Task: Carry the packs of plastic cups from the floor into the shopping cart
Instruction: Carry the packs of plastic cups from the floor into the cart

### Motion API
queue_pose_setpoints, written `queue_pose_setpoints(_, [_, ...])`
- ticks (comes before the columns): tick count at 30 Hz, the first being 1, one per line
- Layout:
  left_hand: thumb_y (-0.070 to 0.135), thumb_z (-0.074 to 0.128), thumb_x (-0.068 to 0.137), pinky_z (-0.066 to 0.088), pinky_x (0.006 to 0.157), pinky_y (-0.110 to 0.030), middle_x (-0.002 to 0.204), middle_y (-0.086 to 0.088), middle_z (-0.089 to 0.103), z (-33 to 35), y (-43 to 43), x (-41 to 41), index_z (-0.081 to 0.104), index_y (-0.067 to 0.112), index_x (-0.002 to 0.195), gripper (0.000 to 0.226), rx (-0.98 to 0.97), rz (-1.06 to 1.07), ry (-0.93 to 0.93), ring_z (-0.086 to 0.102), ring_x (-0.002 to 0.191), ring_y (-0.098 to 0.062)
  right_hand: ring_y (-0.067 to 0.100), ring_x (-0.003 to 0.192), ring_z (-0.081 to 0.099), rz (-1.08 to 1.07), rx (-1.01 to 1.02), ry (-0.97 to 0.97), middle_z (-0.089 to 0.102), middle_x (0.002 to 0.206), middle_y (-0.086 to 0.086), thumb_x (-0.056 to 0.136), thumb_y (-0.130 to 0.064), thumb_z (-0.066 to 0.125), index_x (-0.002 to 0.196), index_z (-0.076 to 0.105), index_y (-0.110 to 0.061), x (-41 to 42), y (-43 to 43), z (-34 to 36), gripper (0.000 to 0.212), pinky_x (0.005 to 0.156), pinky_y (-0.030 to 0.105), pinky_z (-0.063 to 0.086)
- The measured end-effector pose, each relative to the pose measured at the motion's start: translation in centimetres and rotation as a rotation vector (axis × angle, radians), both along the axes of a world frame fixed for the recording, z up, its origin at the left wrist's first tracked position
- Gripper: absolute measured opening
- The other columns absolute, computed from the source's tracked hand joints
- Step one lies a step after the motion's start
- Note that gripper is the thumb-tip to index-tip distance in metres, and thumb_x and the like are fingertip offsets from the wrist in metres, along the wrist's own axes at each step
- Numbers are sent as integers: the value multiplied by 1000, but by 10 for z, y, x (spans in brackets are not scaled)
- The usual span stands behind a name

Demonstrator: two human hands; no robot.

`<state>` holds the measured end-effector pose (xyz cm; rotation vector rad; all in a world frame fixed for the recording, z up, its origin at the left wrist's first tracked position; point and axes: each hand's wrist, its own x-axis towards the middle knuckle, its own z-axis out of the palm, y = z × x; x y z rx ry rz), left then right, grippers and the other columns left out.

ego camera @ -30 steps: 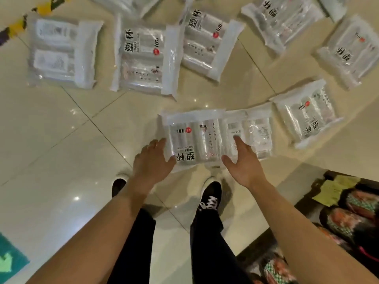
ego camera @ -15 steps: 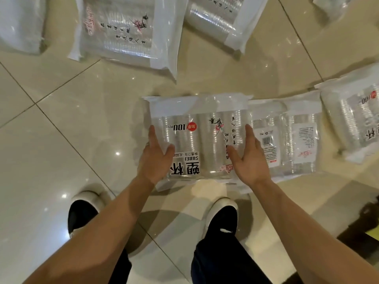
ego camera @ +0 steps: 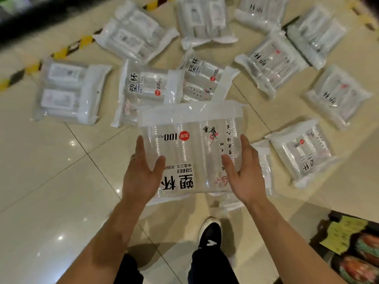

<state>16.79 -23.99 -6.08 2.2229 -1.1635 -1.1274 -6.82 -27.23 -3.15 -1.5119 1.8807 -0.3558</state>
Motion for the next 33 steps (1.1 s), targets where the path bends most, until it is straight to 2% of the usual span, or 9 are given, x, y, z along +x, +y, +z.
queue_pose_setpoints(3, [47, 52, 94, 37, 99, -37, 148, -8, 43, 114, -30, 12, 6, 29, 155, 79, -154, -38, -43, 44, 132, -26, 14, 138, 29, 17, -115, 31, 30, 153, 5, 97, -43, 51, 155, 19, -24, 6, -27, 112, 69, 102, 19, 24])
queue_pose_setpoints(7, [55, 49, 93, 37, 105, -42, 149, -6, 38, 279, -61, 26, 9, 36, 154, 75, -292, -51, -62, 41, 134, -26, 20, 130, 42, -8, -233, 32, 36, 146, 5, 96, -45, 52, 154, 22, -29, 15, -53, 272, 67, 99, 31, 37])
queue_pose_setpoints(12, [50, 51, 94, 38, 89, -31, 142, -10, 43, 466, -72, 45, 13, 38, 153, 71, -430, -64, -79, 49, 124, -27, 23, 134, 37, 5, -314, -17, 34, 148, 9, 96, -47, 50, 154, 22, -30, 30, -66, 454, 66, 99, 28, 30])
queue_pose_setpoints(17, [55, 43, 95, 41, 84, -36, 139, -13, 44, 609, -53, 68, 9, 39, 154, 70, -503, -87, -220, 48, 121, -31, 26, 138, 35, 53, -356, -67, 36, 153, 8, 95, -54, 47, 154, 20, -29, 48, -64, 592, 70, 107, 34, 31])
queue_pose_setpoints(19, [55, 43, 95, 41, 82, -36, 137, -16, 46, 651, -43, 78, 10, 39, 154, 69, -526, -57, -255, 49, 119, -32, 27, 137, 39, 84, -379, -83, 40, 152, 6, 94, -55, 48, 154, 20, -28, 58, -61, 633, 71, 105, 35, 33])
queue_pose_setpoints(23, [53, 43, 96, 40, 95, -40, 151, -13, 35, 709, -16, 105, 10, 33, 155, 71, -562, 44, -306, 39, 134, -30, 27, 130, 44, 233, -479, -119, 46, 144, 9, 96, -50, 50, 153, 20, -27, 92, -56, 695, 69, 90, 29, 34])
queue_pose_setpoints(28, [49, 45, 96, 38, 97, -39, 149, -14, 37, 746, 34, 159, 14, 29, 154, 68, -562, 247, -371, 40, 132, -31, 25, 134, 42, 456, -493, -117, 41, 149, 3, 92, -60, 47, 154, 15, -31, 165, -52, 731, 76, 102, 39, 41])
queue_pose_setpoints(30, [49, 45, 96, 38, 98, -39, 149, -14, 36, 756, 60, 186, 14, 27, 155, 70, -559, 316, -397, 42, 131, -32, 27, 129, 47, 532, -493, -135, 46, 144, 3, 85, -69, 42, 153, 13, -35, 202, -45, 736, 81, 99, 46, 45])
queue_pose_setpoints(33, [49, 47, 95, 42, 99, -42, 145, -18, 40, 764, 105, 236, 13, 27, 155, 73, -537, 428, -405, 47, 127, -34, 28, 133, 43, 647, -520, -163, 42, 149, 3, 86, -68, 42, 153, 16, -30, 265, -19, 747, 82, 103, 45, 42])
